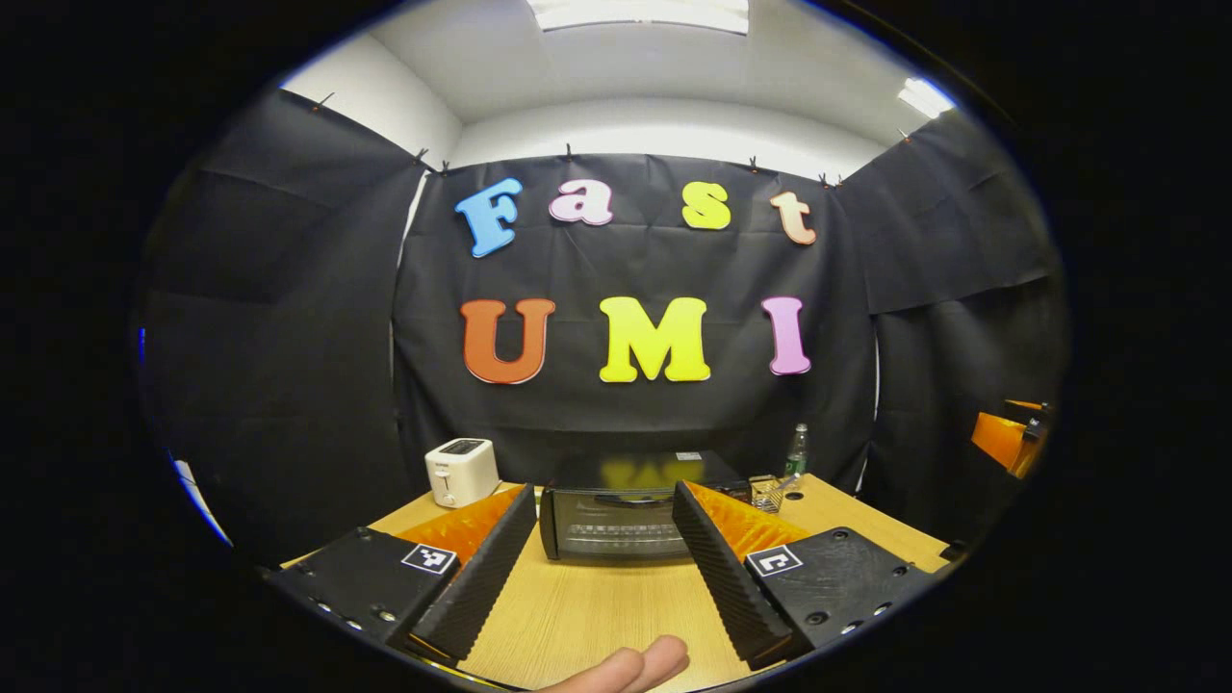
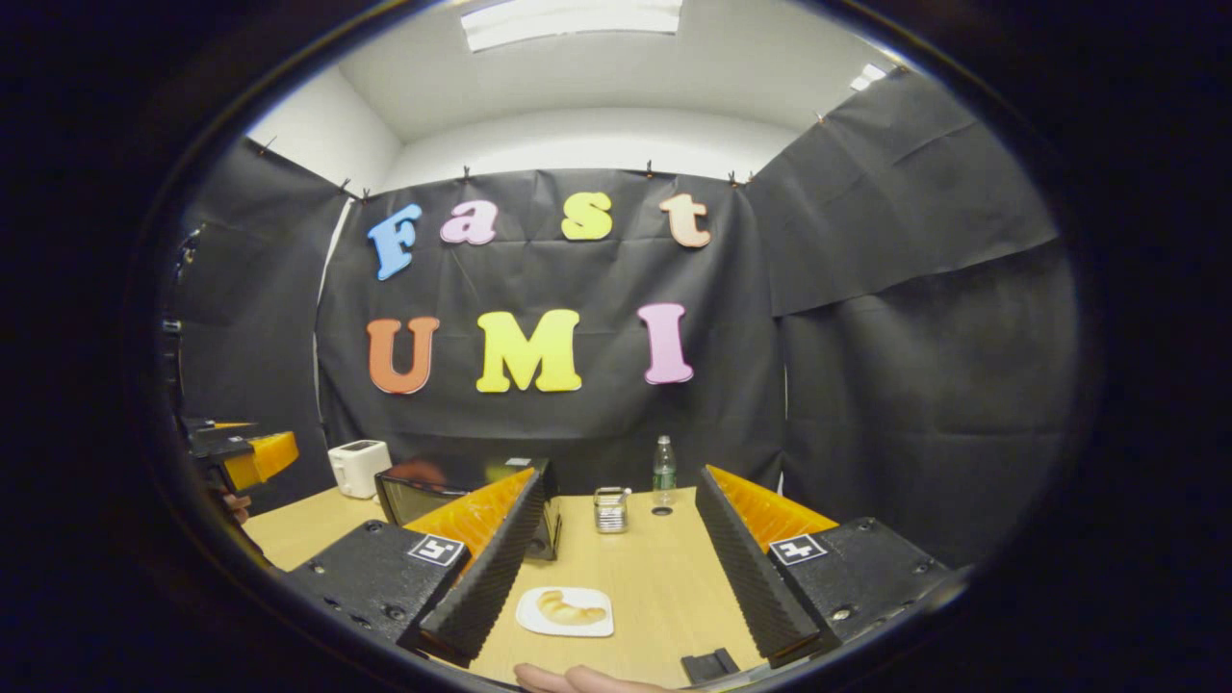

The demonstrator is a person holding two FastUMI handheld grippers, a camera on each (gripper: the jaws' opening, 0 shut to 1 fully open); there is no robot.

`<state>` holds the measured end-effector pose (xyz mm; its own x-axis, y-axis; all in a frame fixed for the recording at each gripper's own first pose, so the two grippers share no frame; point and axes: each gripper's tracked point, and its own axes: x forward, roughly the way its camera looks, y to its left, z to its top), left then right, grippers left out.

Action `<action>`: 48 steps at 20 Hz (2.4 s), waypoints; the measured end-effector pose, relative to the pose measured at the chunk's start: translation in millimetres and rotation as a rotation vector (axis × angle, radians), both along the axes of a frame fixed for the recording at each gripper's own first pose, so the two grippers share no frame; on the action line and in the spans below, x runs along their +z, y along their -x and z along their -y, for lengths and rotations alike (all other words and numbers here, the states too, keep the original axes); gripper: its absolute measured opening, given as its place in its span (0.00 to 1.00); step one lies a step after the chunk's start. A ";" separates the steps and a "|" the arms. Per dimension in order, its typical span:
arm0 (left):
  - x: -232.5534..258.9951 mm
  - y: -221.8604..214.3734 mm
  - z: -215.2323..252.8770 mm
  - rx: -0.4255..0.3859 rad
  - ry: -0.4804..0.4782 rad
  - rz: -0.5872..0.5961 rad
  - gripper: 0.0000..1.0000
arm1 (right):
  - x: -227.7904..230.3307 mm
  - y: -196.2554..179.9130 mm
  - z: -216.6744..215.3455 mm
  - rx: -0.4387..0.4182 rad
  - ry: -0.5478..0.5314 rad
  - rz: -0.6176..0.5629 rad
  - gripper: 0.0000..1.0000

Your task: Open the electric oven with the left hand, put the food in, and close the electric oven.

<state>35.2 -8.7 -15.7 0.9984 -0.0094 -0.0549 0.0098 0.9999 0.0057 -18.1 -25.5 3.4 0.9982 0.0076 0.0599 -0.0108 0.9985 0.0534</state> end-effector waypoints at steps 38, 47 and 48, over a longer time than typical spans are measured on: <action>-154.0 -246.6 41.0 -0.094 -0.026 -0.326 0.98 | -53.1 -23.1 49.0 -0.029 -0.030 -0.022 0.99; -170.9 -180.8 41.2 -0.105 -0.078 -0.297 0.99 | -64.0 -21.5 27.6 -0.009 -0.026 -0.065 0.99; -175.1 -172.2 40.8 -0.102 -0.080 -0.288 0.98 | -66.8 -22.0 27.5 -0.011 -0.026 -0.072 0.99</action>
